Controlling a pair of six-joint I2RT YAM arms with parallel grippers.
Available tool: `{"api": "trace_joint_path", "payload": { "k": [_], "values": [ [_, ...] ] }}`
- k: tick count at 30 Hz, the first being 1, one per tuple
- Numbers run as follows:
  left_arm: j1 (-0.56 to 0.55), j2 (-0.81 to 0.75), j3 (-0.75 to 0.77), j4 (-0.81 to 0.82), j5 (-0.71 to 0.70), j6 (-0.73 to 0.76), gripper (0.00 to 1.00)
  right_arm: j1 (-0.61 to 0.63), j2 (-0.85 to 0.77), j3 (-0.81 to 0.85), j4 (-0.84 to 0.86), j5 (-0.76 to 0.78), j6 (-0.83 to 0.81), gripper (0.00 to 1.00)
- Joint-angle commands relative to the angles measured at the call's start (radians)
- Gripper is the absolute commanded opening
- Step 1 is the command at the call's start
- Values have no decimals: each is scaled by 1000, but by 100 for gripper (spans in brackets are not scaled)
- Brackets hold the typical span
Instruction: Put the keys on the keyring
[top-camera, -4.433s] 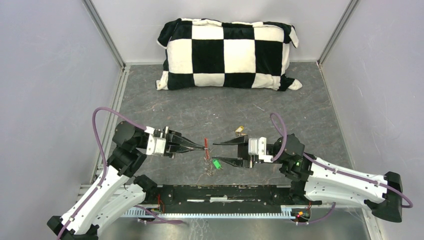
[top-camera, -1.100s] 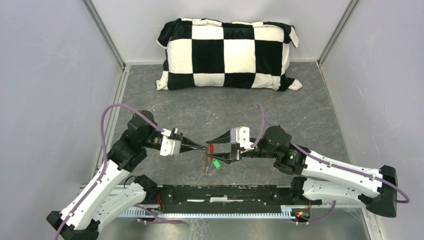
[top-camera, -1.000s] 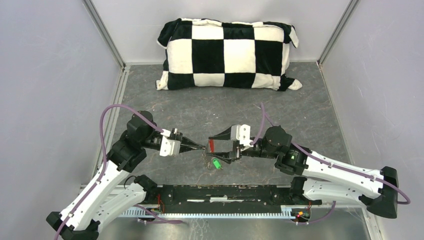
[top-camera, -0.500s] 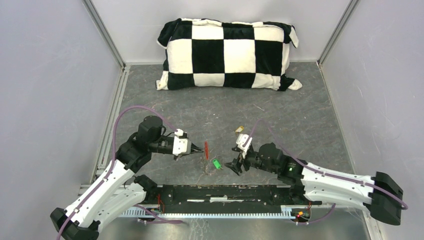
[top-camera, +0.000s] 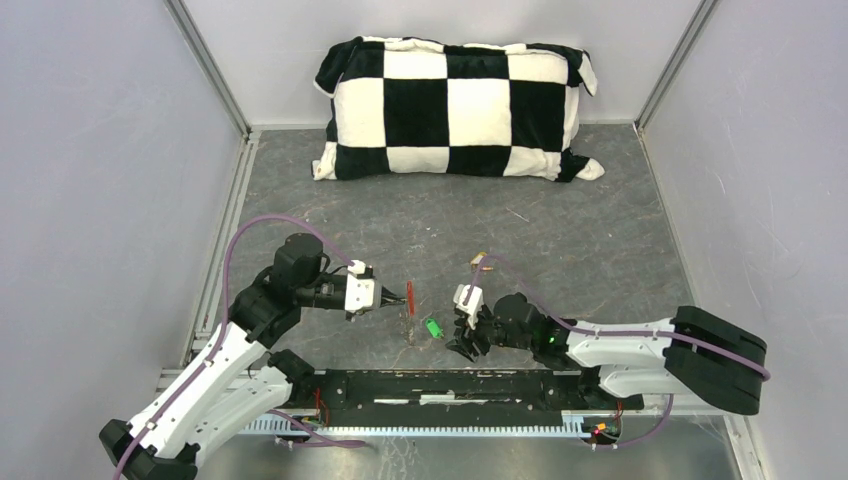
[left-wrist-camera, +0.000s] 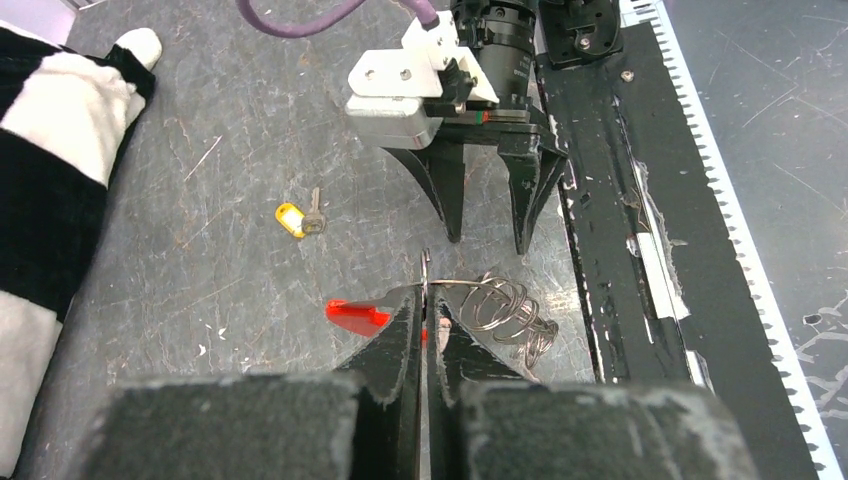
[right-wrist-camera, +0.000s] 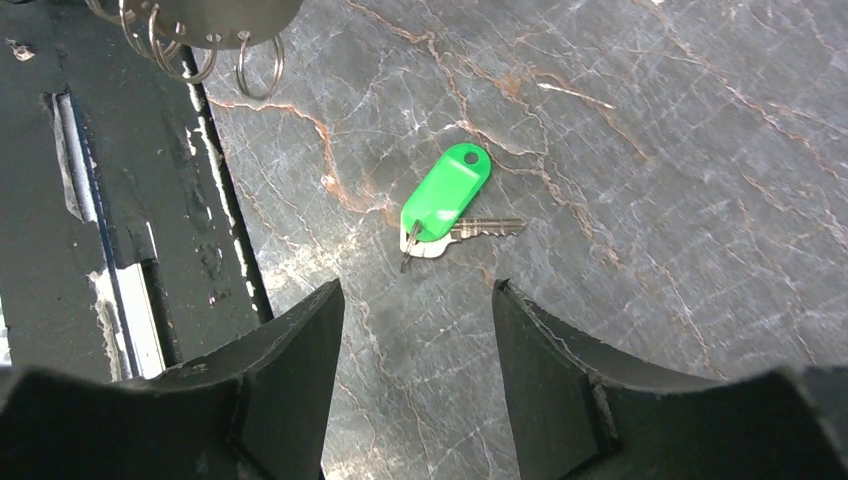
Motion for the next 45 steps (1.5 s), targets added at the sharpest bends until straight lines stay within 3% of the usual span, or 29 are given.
{"api": "trace_joint_path", "payload": {
  "k": [1, 12, 24, 38, 42, 45],
  "values": [
    [6, -15, -2, 16, -12, -2, 2, -4, 52, 30, 148, -45, -1, 62],
    [6, -34, -5, 6, -24, -2, 2, -4, 140, 48, 224, -78, 20, 52],
    [5, -31, 3, 8, -31, -9, 2, -3, 170, 64, 191, -73, 5, 39],
    [6, -37, 16, 11, -34, -16, 2, -4, 213, 85, 150, -77, -17, 34],
    [5, -39, 15, 9, -34, -15, 2, -3, 213, 84, 151, -85, -21, 22],
    [6, -42, 12, 6, -33, -12, 2, -3, 206, 84, 151, -92, -24, 2]
  ]
}}
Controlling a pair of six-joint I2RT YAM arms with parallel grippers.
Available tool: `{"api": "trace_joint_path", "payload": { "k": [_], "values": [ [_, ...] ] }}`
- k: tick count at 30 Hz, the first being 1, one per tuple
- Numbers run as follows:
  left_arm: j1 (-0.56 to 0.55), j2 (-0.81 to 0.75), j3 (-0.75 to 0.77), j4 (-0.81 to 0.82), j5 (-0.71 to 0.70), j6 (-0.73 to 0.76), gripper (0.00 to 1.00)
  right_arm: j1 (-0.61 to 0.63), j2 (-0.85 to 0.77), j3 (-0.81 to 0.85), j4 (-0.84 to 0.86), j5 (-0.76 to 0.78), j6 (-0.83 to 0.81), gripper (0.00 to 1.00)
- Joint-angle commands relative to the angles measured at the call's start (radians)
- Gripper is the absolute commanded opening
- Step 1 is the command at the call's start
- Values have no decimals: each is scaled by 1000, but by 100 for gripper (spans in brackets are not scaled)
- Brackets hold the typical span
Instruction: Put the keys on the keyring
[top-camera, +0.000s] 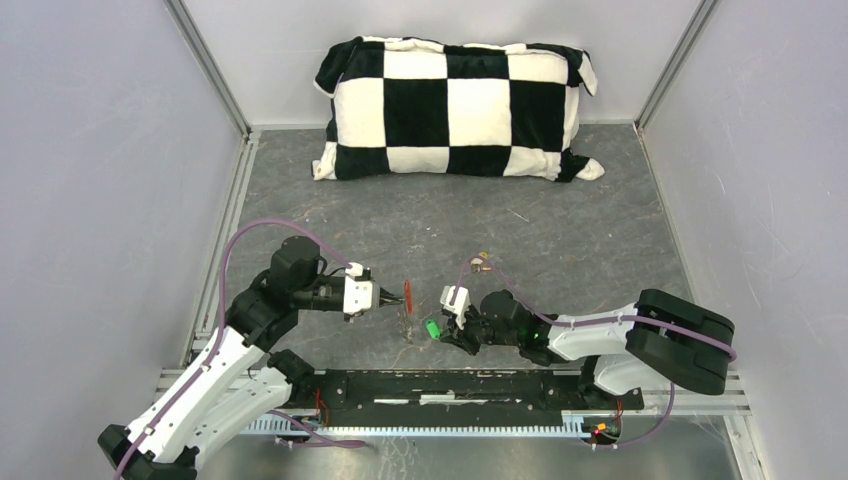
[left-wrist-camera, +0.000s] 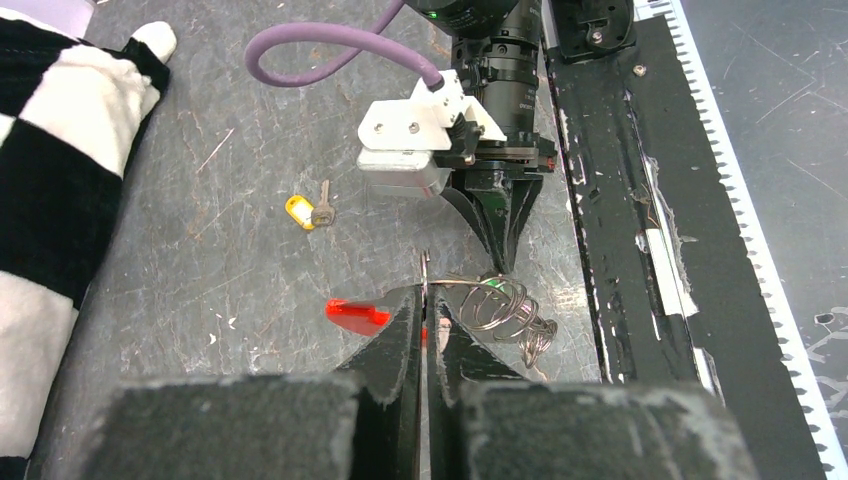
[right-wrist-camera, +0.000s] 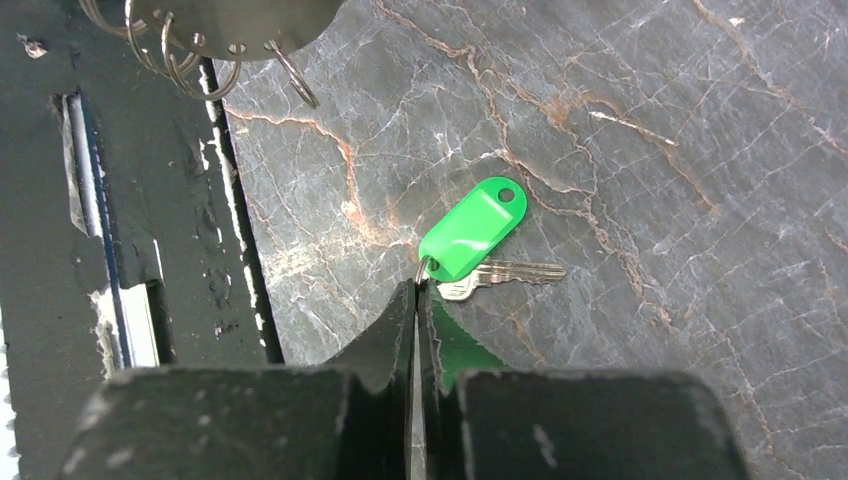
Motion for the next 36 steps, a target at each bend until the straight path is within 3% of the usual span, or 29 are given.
{"api": "trace_joint_path", "payload": {
  "k": [1, 15, 24, 33, 36],
  "values": [
    [5, -15, 18, 11, -7, -8, 2, -3, -12, 30, 15, -12, -17, 0],
    [5, -13, 13, 9, -11, -3, 2, -4, -152, 35, -48, -18, -10, 0],
    [5, 10, -7, 8, -75, -11, 2, -3, -307, 186, -293, 32, 68, 0],
    [5, 15, -19, 9, -93, -25, 2, 1, -399, 249, -294, -57, 108, 0],
    [6, 21, -21, 25, -117, -53, 2, 8, -377, 326, -364, -12, 132, 0]
  ]
}}
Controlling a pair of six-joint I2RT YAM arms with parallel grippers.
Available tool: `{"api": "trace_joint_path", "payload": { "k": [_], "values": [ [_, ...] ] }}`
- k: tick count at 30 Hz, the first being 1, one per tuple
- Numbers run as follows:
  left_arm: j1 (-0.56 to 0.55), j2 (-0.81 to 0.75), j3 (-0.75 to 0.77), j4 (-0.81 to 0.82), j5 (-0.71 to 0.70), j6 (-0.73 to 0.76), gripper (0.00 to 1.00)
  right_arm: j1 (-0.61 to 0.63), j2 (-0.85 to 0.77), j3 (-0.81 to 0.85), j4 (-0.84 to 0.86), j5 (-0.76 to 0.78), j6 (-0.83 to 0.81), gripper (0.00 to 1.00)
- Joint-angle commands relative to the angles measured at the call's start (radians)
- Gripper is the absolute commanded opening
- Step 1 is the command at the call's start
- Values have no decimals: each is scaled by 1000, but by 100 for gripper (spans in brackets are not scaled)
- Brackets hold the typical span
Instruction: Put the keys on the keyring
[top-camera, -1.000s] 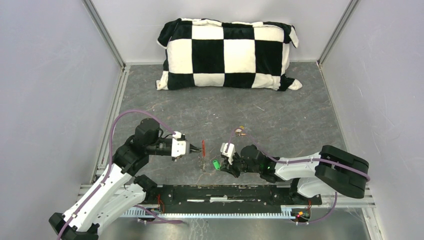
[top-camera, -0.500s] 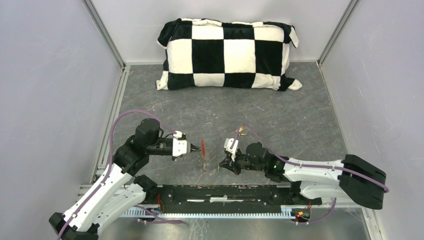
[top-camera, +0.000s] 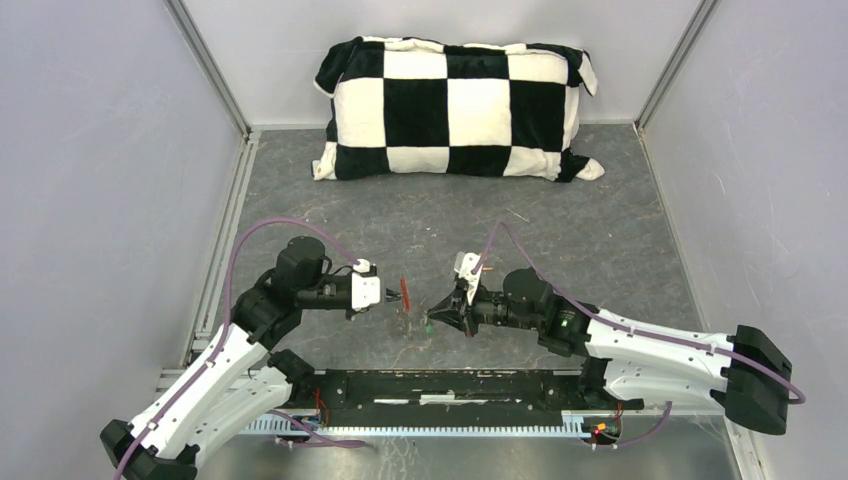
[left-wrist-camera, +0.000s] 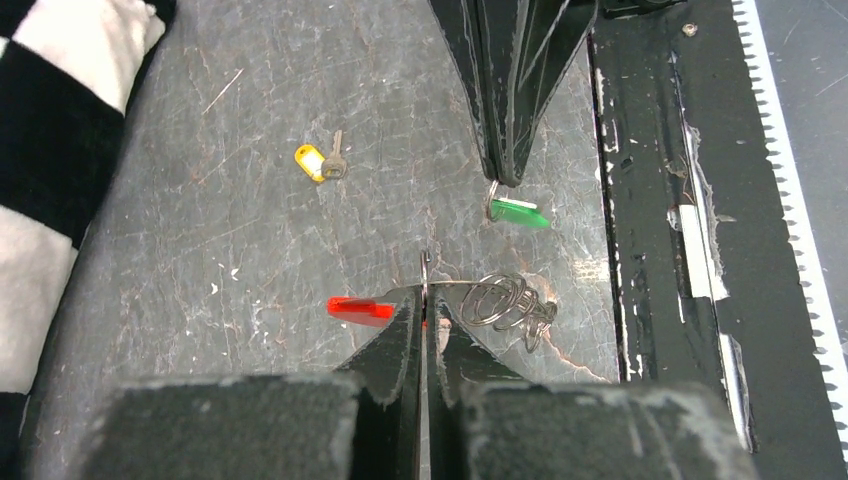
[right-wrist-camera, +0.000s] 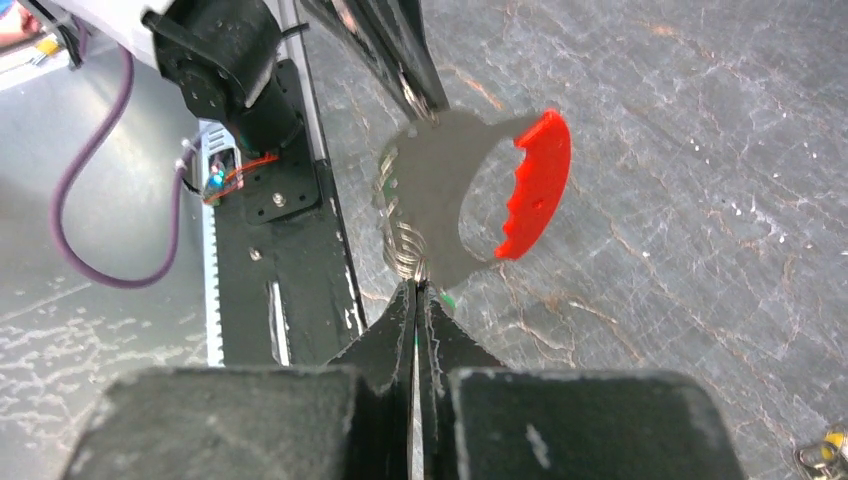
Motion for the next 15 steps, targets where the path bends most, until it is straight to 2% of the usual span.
{"api": "trace_joint_path", "payload": {
  "k": [1, 4, 10, 15],
  "values": [
    [5, 7, -2, 40, -31, -61, 2, 12, 27, 161, -98, 36, 46, 1],
    [6, 19, 1, 47, -37, -86, 2, 46, 84, 258, -195, 101, 30, 0],
    [5, 26, 6, 46, -60, -109, 2, 107, 83, 293, -174, 253, 28, 0],
    [6, 16, 0, 66, -67, -122, 2, 118, 113, 326, -185, 262, 36, 0]
  ]
}}
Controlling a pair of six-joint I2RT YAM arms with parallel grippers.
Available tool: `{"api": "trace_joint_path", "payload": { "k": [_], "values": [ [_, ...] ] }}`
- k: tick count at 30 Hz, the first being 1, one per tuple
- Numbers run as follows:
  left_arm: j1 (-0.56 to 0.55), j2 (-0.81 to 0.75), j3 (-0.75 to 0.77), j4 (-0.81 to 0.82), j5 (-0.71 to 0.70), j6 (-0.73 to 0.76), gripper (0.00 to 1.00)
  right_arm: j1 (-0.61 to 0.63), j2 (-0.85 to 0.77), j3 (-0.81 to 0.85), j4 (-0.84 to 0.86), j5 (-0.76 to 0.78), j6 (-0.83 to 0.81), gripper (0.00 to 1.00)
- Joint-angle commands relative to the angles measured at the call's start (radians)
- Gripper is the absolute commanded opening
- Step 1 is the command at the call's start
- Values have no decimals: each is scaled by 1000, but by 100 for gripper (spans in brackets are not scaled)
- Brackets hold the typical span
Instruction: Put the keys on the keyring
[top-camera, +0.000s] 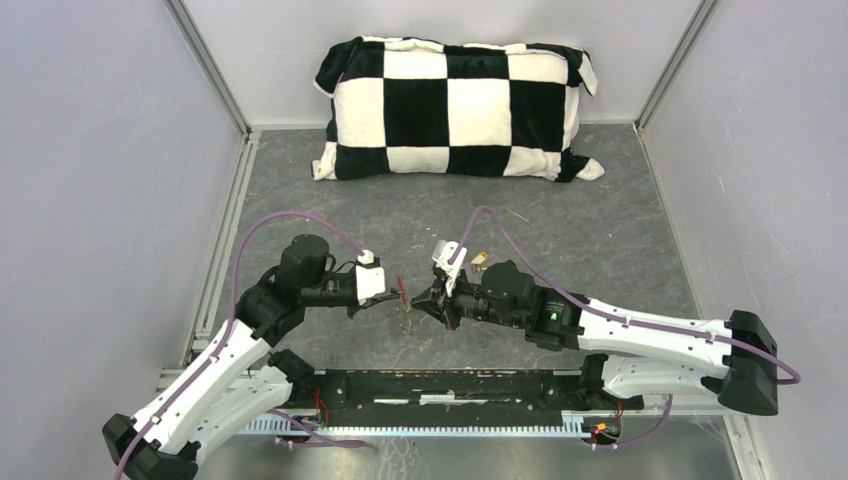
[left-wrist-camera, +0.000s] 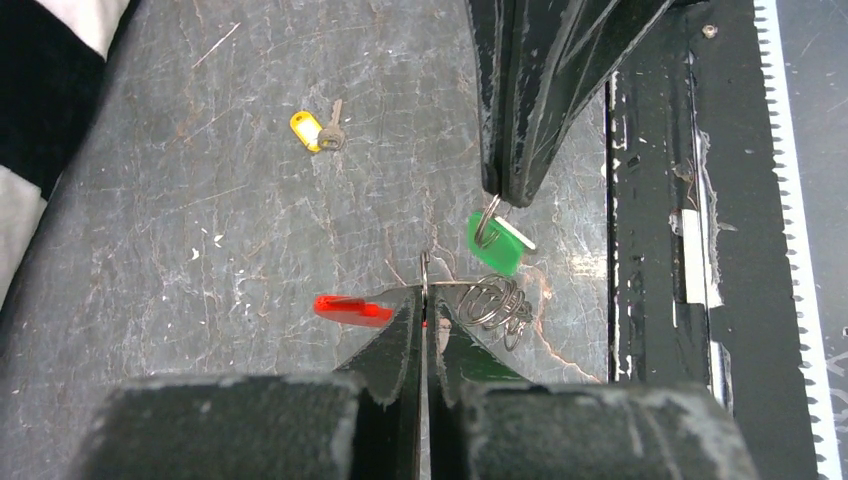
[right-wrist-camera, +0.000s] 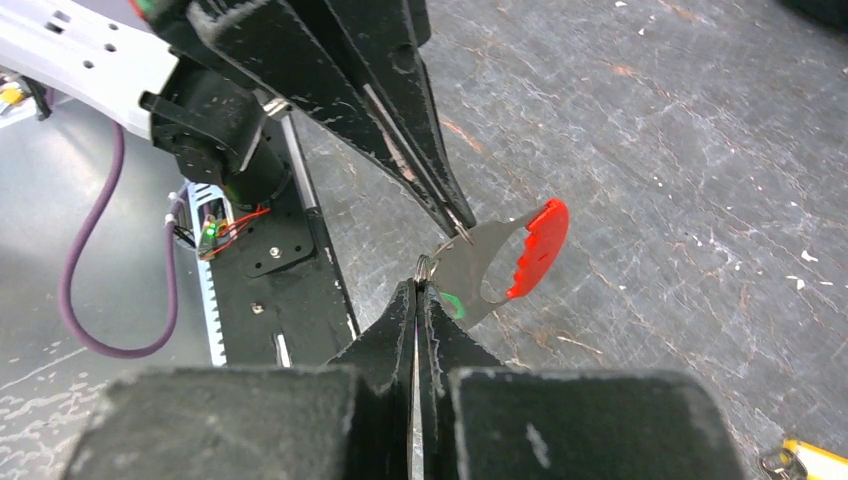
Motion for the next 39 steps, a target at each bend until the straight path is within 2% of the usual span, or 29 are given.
{"api": "trace_joint_path", "payload": {
  "k": [1, 16, 39],
  "values": [
    [5, -17, 3, 66, -8, -51, 2, 13, 28, 72, -11, 62, 13, 0],
    [6, -18, 3, 66, -1, -54, 2, 37, 57, 85, 74, 124, 20, 0],
    [6, -66, -16, 67, 39, 5, 2, 40, 64, 78, 96, 207, 59, 0]
  ]
}}
